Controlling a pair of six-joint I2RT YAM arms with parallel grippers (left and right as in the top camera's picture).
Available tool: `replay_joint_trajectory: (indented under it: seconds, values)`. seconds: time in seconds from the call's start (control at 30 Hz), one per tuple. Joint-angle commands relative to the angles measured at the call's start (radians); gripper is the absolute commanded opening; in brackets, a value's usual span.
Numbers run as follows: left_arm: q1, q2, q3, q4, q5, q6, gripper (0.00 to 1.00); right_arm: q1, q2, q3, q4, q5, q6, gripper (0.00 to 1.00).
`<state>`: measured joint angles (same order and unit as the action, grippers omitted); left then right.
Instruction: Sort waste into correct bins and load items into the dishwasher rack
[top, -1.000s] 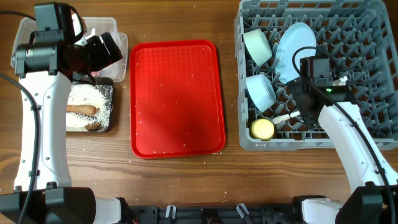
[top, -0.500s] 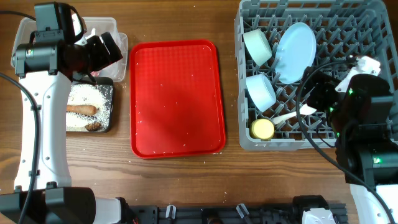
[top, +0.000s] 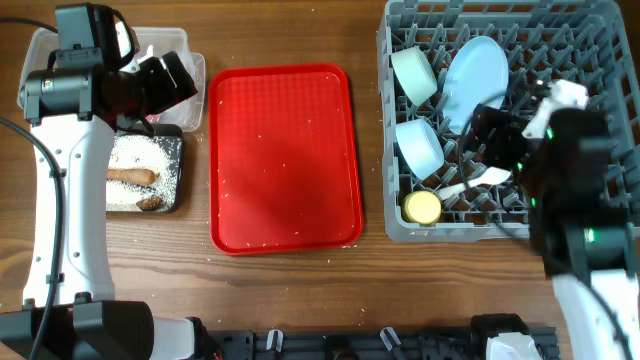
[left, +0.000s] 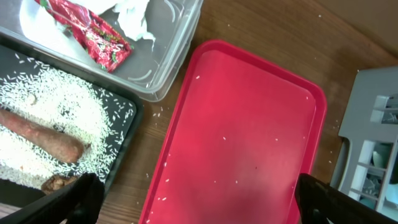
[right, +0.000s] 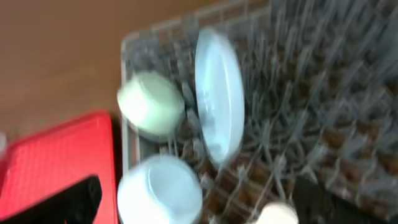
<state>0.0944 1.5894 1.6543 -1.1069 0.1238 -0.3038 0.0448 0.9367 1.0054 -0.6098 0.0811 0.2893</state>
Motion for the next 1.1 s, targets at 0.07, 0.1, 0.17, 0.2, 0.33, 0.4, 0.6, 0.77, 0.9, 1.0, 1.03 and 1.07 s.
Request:
replay_joint_trajectory:
  seconds: [0.07,0.1,0.17,0.2,0.33,0.4,0.6,0.77,0.9,1.0,1.03,1.07]
  values:
    - [0.001,-0.011,0.003,0.002,-0.006,0.005,1.0,0.004,-0.43,-0.459,0.364,0.003,-0.115,1.0]
    - [0.001,-0.011,0.003,0.002,-0.006,0.005,1.0,0.004,-0.585,-0.629,0.441,-0.03,-0.119,1.0]
    - [0.001,-0.011,0.003,0.002,-0.006,0.005,1.0,0.005,-0.73,-0.773,0.487,-0.103,-0.174,1.0]
    - [0.001,-0.011,0.003,0.002,-0.006,0.005,1.0,0.005,-0.809,-0.847,0.5,-0.134,-0.193,1.0]
    - [0.001,-0.011,0.003,0.002,-0.006,0.005,1.0,0.005,-0.932,-0.953,0.505,-0.144,-0.18,1.0]
    - [0.001,-0.011,0.003,0.002,-0.006,0.005,1.0,0.02,-0.934,-0.958,0.521,-0.187,-0.155,1.0]
    - [0.001,-0.011,0.003,0.002,-0.006,0.005,1.0,0.021,-0.934,-0.959,0.524,-0.184,-0.161,1.0]
    - [0.001,-0.011,0.003,0.002,-0.006,0.005,1.0,0.021,-0.934,-0.96,0.634,-0.134,-0.238,1.0]
    - [0.001,-0.011,0.003,0.002,-0.006,0.005,1.0,0.022,-0.934,-1.002,0.635,-0.214,-0.311,1.0]
    - [0.001,-0.011,0.003,0.002,-0.006,0.005,1.0,0.024,-0.934,-1.001,0.62,-0.21,-0.286,1.0]
    - [0.001,-0.011,0.003,0.002,-0.006,0.005,1.0,0.024,-0.934,-1.001,0.62,-0.21,-0.286,1.0]
    - [0.001,-0.011,0.003,0.002,-0.006,0.005,1.0,0.024,-0.934,-1.001,0.62,-0.21,-0.287,1.0]
